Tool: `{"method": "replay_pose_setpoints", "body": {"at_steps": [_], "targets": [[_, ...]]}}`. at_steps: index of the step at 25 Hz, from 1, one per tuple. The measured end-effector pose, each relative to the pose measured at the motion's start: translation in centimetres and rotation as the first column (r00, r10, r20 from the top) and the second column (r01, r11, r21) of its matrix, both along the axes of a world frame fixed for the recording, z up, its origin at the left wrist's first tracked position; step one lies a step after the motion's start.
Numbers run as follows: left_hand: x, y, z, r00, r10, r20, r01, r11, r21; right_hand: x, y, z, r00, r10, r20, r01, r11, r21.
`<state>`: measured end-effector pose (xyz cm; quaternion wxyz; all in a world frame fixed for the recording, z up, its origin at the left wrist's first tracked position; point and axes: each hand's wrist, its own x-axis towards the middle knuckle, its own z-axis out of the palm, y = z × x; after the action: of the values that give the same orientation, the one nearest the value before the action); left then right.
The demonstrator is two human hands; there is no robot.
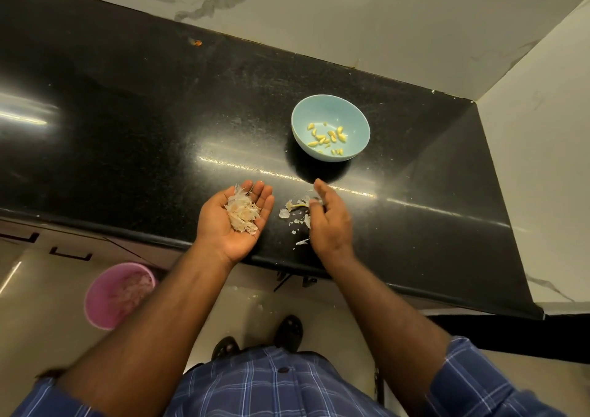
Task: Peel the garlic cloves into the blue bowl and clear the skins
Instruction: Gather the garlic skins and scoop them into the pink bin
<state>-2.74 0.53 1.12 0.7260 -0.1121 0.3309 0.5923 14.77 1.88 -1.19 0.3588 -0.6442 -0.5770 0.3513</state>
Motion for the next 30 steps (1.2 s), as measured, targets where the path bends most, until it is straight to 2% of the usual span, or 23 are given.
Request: {"method": "replay_pose_setpoints", "body": {"at_steps": [2,5,7,9,11,13,18,20,22,24,27,28,30], "targets": [[-0.1,-0.2,-0.1,1.000,-0.004,0.005,0.004,1.000,-0.004,1.8,2.7,0.5,0.999,0.016,0.047,-0.015,1.000,-0.014],[0.1,-0.5,-0.1,1.000,-0.020,0.001,0.020,1.000,-0.012,2.6,4.3,0.9,0.958,0.161,0.239,-0.137,0.984,-0.112],[0.4,-0.7,-0.2,0.999,-0.033,-0.008,0.033,0.999,-0.015,1.2,2.8,0.5,0.928,0.256,0.272,-0.231,0.966,-0.120],[0.6,-0.8,-0.3,0.998,-0.055,-0.014,0.055,0.998,-0.018,-0.2,0.7,-0.1,0.914,0.331,0.237,-0.323,0.944,-0.073],[0.8,-0.9,-0.3,0.996,-0.084,-0.009,0.084,0.996,-0.020,-0.1,-0.3,0.5,0.964,0.231,0.129,-0.232,0.973,-0.009],[1.1,-1.2,-0.4,0.994,-0.105,0.000,0.105,0.994,-0.027,1.7,-0.1,1.5,0.999,0.006,0.040,-0.006,1.000,0.004],[1.3,-2.6,-0.6,0.986,-0.162,0.026,0.163,0.986,-0.039,5.4,-4.0,-0.6,0.944,-0.326,0.042,0.326,0.945,0.005],[1.2,-2.9,-0.7,0.984,-0.176,0.025,0.177,0.983,-0.044,3.1,-4.7,-1.4,0.929,-0.360,0.087,0.361,0.932,0.005],[1.0,-3.4,-0.9,0.982,-0.185,0.021,0.186,0.982,-0.045,-0.8,-3.7,-1.4,0.947,-0.313,0.076,0.314,0.949,0.003],[1.0,-4.0,-1.0,0.980,-0.200,0.010,0.200,0.979,-0.041,-3.9,-2.6,-0.9,0.971,-0.232,-0.064,0.231,0.973,-0.010],[0.8,-4.7,-1.4,0.976,-0.215,0.011,0.216,0.975,-0.061,-3.2,-0.7,-0.3,0.886,-0.270,-0.376,0.278,0.960,-0.035],[0.7,-5.0,-1.4,0.975,-0.221,0.012,0.222,0.973,-0.062,-2.1,-0.1,-0.3,0.877,-0.286,-0.386,0.294,0.955,-0.039],[0.4,-5.5,-1.6,0.974,-0.227,0.021,0.228,0.971,-0.068,-0.9,0.4,-0.3,0.917,-0.257,-0.305,0.260,0.965,-0.033]]}}
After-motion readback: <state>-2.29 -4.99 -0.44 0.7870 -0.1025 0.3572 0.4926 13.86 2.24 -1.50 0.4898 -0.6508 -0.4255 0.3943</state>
